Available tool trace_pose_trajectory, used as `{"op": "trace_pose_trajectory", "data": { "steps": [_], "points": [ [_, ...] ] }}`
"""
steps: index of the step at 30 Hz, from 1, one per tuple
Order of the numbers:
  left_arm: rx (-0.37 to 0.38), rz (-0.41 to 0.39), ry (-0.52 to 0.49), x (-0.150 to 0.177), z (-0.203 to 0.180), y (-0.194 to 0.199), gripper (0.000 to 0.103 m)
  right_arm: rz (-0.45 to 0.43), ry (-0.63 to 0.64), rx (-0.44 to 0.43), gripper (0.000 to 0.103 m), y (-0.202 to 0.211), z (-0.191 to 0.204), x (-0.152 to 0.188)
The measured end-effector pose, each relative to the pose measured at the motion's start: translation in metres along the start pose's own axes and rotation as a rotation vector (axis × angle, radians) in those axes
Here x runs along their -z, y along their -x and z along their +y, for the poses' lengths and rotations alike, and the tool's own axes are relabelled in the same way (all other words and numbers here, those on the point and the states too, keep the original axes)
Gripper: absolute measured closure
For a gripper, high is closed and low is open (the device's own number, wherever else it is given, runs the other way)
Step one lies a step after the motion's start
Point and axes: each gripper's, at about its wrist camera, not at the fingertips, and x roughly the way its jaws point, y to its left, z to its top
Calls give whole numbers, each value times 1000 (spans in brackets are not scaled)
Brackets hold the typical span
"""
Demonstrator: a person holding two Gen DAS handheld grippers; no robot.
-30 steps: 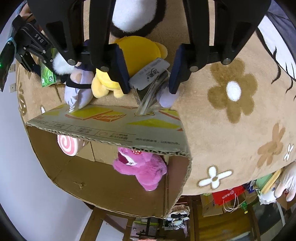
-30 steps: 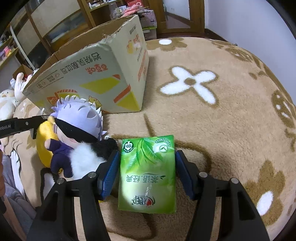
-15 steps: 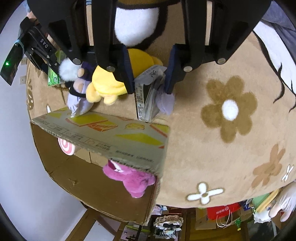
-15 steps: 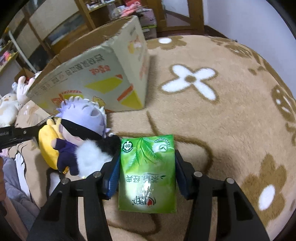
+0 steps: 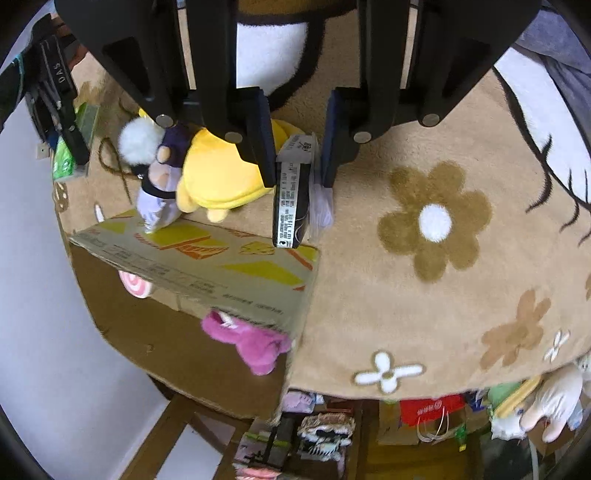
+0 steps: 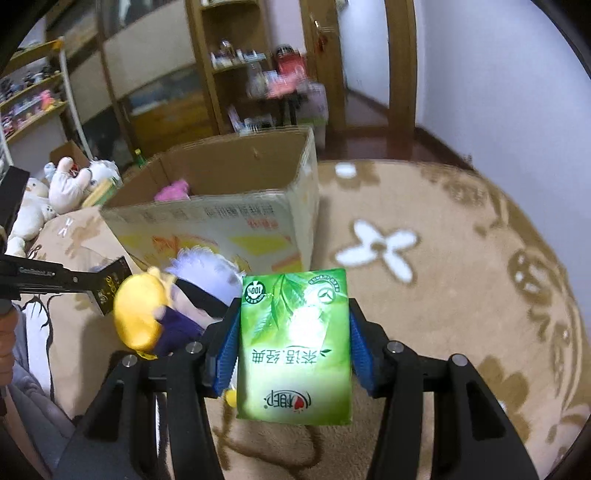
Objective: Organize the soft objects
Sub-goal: 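Lift the small box with the left gripper while the right gripper carries the tissue pack over the box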
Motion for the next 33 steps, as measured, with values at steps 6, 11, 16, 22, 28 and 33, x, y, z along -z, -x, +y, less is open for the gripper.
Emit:
{"op": "trace_pose_trajectory", "data": {
  "steps": [6,11,16,22,28,33],
  "points": [
    [-28,-62,-54,8,-7,21,81,-102,38,-5,47,22,9,-7],
    [-35,-140,-87,10,-12,41,81,-101,37,2,47,23,13,-10],
    [-7,-222,-129,14,-20,61,81,-110,-3,-11,47,22,4,-12],
    [17,-268,-145,11,-23,71,81,-165,-41,-42,47,31,-5,-23],
    [43,-298,-140,6,-22,77,81,-187,-36,-60,47,33,-2,-33],
    [38,-345,-154,3,-25,85,81,-196,-24,-79,47,30,3,-38]
  ]
}}
